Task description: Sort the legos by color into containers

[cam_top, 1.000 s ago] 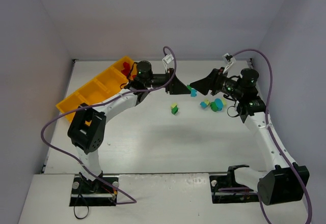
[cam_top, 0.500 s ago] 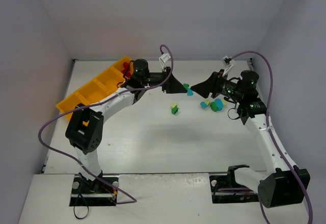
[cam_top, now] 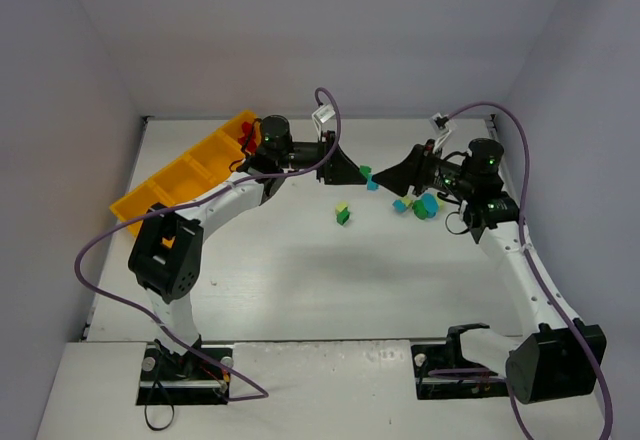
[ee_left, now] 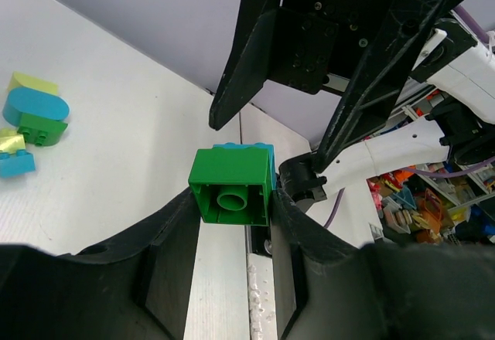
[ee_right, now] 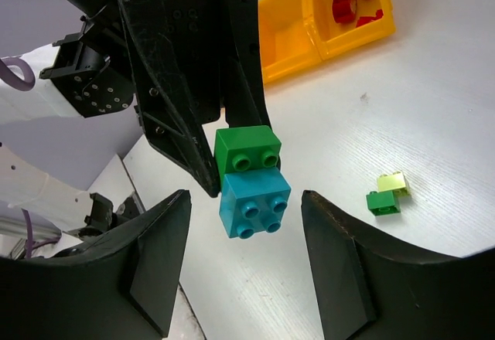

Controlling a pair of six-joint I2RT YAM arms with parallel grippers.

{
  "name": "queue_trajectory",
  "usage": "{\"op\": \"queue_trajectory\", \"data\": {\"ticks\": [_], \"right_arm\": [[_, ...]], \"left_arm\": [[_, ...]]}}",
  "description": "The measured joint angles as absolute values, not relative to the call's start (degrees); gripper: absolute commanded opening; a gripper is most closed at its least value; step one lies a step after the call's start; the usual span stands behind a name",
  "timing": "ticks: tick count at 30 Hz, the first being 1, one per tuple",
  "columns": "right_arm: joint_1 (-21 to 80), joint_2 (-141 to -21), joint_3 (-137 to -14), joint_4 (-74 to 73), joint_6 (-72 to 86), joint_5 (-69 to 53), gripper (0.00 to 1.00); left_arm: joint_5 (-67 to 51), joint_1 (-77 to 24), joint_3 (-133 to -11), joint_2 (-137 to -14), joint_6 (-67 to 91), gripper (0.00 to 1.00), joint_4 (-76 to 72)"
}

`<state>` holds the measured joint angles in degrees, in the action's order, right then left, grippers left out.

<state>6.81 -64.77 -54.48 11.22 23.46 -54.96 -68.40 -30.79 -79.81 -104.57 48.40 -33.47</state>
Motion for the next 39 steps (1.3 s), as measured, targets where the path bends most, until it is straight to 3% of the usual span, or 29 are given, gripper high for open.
{"op": "queue_trajectory", "data": {"ticks": [30, 37, 39], "right_arm": [[9.5, -67.4, -53.9, 12.3, 22.9, -58.2, 0.40], [9.5, -67.4, -53.9, 13.0, 23.5, -58.6, 0.23], [9.5, -67.4, -53.9, 13.1, 23.6, -58.6, 0.12]], "left_arm": [[-70.5, -30.6, -79.8, -104.6, 54.8, 0.00, -42.4], [-70.5, -30.4, -79.8, -104.6, 55.5, 0.00, -43.9], [-70.5, -30.4, -79.7, -104.6, 55.9, 0.00, -44.5]]}}
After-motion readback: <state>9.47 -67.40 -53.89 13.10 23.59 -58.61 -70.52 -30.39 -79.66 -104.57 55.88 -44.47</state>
